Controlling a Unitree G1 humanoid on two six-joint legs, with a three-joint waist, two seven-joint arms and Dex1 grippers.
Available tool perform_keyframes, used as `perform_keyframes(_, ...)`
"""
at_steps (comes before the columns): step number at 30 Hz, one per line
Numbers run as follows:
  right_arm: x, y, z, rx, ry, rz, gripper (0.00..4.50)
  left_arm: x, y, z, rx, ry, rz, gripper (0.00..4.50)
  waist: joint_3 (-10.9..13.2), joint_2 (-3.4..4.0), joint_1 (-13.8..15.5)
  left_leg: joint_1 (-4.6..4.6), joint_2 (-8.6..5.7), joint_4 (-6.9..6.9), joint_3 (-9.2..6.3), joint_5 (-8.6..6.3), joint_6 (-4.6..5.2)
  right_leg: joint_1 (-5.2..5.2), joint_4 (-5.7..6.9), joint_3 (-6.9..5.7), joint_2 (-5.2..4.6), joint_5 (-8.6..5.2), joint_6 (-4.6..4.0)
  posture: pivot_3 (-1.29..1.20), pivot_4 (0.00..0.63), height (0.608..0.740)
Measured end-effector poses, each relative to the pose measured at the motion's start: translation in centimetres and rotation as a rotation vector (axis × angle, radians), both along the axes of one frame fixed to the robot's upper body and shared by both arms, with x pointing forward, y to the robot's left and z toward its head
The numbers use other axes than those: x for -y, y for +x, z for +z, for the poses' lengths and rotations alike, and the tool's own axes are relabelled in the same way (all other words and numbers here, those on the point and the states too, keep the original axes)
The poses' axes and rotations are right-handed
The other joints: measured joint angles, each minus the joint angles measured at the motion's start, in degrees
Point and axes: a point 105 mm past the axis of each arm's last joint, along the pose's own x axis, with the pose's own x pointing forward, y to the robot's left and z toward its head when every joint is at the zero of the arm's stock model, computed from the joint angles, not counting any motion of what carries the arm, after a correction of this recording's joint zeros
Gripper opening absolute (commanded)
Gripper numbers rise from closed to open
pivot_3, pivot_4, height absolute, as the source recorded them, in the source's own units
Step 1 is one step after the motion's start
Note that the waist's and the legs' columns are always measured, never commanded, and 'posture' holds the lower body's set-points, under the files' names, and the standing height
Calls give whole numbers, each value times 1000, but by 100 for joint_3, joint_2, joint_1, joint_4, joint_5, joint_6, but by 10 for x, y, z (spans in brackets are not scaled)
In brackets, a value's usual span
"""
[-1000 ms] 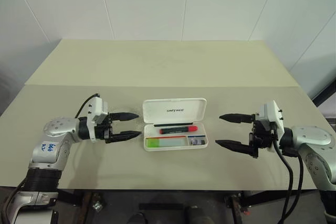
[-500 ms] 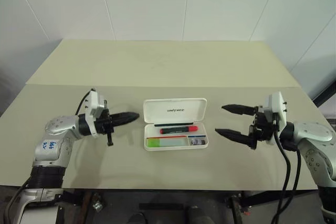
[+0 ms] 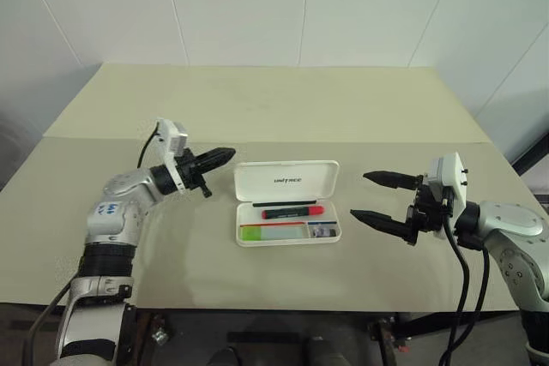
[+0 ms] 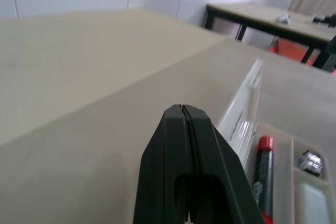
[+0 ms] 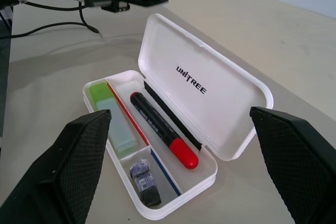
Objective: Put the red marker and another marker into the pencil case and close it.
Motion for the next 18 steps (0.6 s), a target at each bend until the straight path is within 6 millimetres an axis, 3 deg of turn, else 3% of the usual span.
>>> perform_keyframes(6, -2, -1, 2, 13, -2, -4, 4500, 3, 6, -24, -42, 106, 10, 20, 0, 0, 2, -1, 0, 0, 0, 0, 0, 0, 0, 0, 0, 0, 0, 0, 150, 740)
perform_keyframes(18, -4, -3, -1, 11, 4, -5, 4500, 11, -9, -10, 78, 122, -135, 20, 0, 0, 9, -1, 0, 0, 0, 0, 0, 1, 0, 0, -1, 0, 0, 0, 150, 740)
